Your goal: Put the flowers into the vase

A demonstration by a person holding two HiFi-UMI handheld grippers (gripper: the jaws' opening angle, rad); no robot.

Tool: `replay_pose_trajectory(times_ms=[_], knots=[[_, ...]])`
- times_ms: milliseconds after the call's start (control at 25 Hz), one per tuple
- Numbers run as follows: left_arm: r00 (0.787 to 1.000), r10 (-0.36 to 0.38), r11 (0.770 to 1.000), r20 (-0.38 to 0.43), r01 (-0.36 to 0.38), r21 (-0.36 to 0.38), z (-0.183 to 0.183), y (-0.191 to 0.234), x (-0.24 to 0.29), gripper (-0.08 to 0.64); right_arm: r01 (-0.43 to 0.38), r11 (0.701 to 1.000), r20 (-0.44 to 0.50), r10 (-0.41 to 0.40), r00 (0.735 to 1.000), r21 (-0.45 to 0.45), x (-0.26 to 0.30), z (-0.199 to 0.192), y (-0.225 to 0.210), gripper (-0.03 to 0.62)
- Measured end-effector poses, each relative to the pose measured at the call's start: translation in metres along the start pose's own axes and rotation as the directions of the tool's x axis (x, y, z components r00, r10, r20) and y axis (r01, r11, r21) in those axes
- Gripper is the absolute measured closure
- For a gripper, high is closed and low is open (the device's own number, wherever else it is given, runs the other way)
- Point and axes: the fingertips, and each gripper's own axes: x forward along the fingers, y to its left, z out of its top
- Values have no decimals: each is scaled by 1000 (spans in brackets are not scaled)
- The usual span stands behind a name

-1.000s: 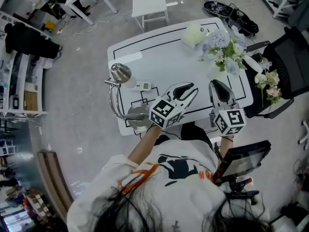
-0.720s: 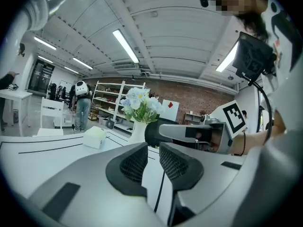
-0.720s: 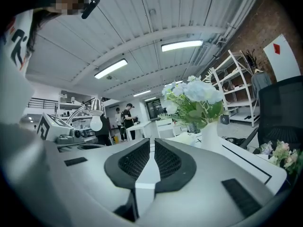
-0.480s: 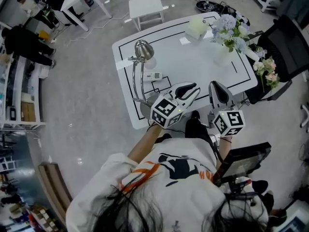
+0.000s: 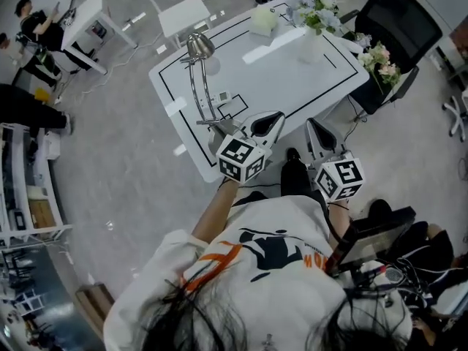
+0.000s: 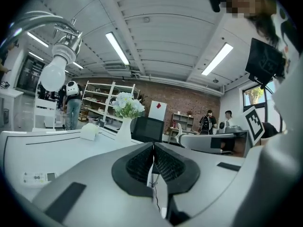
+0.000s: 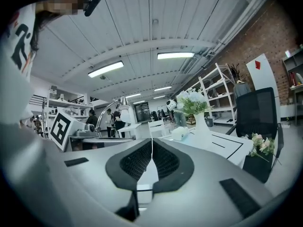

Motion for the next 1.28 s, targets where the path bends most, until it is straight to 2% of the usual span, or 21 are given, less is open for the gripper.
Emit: replay_pose_trajectory(times_ms=[440, 960, 1280], knots=[[999, -31, 1000, -29, 31, 6, -11, -20, -13, 549, 52, 998, 33, -52, 998, -21, -39, 0, 14, 578], [1000, -2, 1000, -31, 2, 15, -6, -10, -23, 549, 35, 999, 18, -34, 999, -32, -28, 5, 20, 578], [999, 8, 1000, -46, -7, 19, -17, -2, -21, 549, 23, 999, 7, -23, 1000, -26, -17, -5, 16, 578]])
